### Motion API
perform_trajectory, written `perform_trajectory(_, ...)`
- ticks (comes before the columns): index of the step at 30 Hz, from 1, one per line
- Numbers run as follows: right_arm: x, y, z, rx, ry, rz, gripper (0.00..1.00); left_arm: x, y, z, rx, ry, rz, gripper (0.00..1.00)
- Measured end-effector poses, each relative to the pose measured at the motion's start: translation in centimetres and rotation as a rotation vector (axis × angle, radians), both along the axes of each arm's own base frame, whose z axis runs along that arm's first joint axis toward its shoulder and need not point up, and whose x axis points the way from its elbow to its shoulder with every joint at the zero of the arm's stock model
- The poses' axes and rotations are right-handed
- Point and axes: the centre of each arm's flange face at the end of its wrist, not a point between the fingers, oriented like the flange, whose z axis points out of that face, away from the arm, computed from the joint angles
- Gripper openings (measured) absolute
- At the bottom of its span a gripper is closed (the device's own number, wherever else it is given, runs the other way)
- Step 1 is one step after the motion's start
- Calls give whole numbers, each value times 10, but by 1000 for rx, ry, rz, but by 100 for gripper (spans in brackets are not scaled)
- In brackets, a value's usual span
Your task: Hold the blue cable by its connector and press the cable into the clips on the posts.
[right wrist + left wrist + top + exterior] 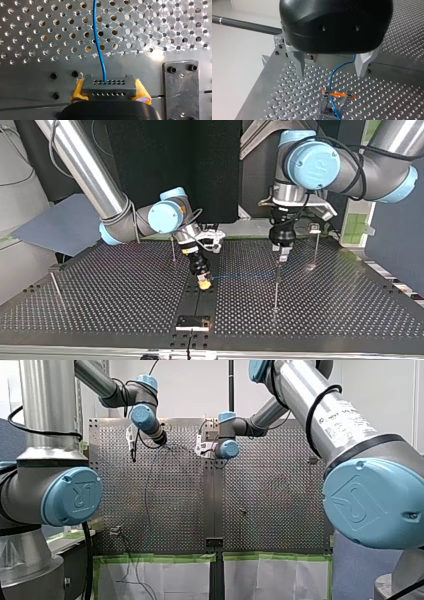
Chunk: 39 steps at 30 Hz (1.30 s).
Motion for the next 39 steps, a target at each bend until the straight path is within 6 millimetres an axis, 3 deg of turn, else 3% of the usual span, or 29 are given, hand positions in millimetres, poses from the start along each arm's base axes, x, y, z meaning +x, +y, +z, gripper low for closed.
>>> perform_trajectory(17, -2, -3, 0, -2, -2, -4, 0, 5, -20, 3, 48, -90, -33, 100)
perform_trajectory(24, -3, -5, 0, -4, -3, -7, 0, 13, -37, -9, 96, -56, -43, 100)
perform_trajectory(32, -1, -3, 1, -9, -4, -4, 0, 14, -58, 4, 89, -56, -29, 100)
perform_trajectory(39, 0, -2, 2, -11, -3, -3, 0, 15, -87, 3, 88, -22, -28, 100)
